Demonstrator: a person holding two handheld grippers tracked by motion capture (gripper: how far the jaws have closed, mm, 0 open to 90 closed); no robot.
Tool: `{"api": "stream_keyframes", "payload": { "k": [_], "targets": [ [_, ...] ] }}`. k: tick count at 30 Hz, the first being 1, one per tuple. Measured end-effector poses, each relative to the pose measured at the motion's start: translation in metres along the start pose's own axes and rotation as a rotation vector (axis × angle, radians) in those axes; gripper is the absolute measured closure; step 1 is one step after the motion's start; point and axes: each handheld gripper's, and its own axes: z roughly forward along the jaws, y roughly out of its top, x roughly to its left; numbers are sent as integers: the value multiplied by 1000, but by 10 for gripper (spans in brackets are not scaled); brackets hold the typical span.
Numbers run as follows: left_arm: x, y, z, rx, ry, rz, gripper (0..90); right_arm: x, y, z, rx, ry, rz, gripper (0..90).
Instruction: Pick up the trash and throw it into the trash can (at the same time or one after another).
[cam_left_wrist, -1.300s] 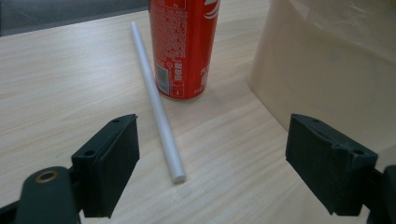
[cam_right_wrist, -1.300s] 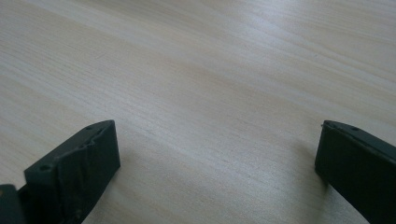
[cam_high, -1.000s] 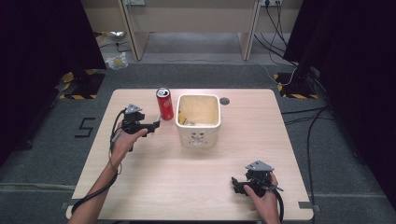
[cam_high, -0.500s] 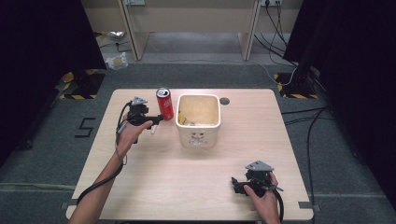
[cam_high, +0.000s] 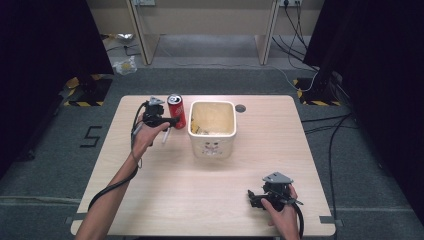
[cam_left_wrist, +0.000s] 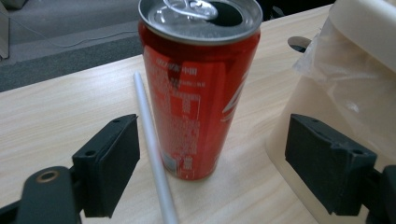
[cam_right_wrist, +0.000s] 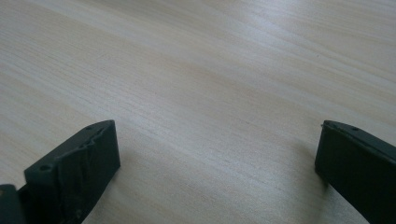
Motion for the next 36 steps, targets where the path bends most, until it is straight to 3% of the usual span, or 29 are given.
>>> {"api": "stream_keyframes", "payload": {
  "k": [23, 36],
  "targets": [
    [1, 13, 22, -2, 26, -3, 183, 0, 0, 0, 1, 6, -4, 2],
    [0, 19, 34, -10, 41, -4, 239, 0, 0, 0, 1, 7, -6, 2]
  ]
}}
